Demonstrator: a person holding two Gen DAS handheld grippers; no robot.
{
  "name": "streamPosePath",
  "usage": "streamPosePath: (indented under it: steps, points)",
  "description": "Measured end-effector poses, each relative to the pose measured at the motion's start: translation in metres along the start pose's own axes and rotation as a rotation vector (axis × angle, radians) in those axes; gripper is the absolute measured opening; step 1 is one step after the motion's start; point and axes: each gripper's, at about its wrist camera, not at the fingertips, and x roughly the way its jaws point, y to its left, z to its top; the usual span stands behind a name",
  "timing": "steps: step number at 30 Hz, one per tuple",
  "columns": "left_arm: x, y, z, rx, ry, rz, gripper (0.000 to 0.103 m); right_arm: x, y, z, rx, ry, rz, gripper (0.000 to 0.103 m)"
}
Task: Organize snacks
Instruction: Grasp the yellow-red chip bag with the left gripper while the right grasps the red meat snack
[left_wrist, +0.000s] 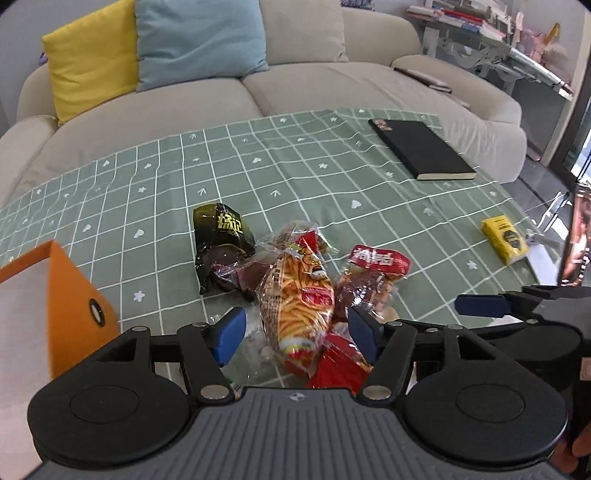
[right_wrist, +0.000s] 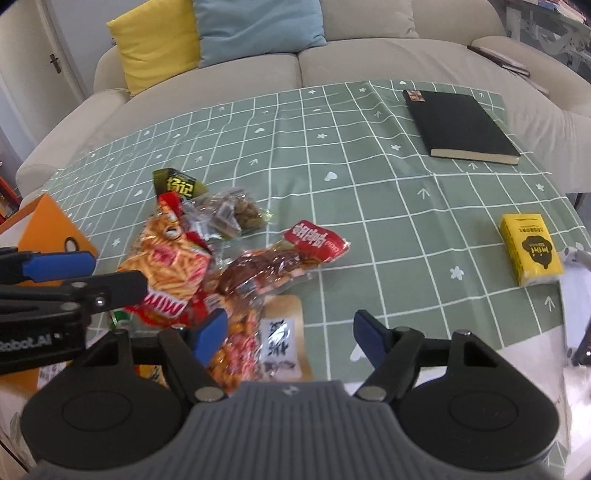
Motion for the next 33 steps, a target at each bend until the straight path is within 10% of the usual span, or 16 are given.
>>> streamPosePath:
  steps: [7,16,29,33]
  points:
    - [0.026,0.005,0.008,-0.012,0.053,0.006,0.074,0.019,-0.011,0.008,0.029,0.011,0.014,0.072]
    - [0.024,0.012,0.008,-0.037,0.048,-0.02,0.038,0.032,-0.008,0.017,0.071,0.015,0.064,0.076]
    - [-0.007,0.035,0.01,-0.098,-0.029,0.067,0.036,0.066,0.007,0.031,0.215,0.079,0.08,0.088]
    - [-0.009,0.037,0.007,-0.107,-0.033,0.079,0.036,0.07,0.015,0.036,0.196,0.081,0.028,0.069]
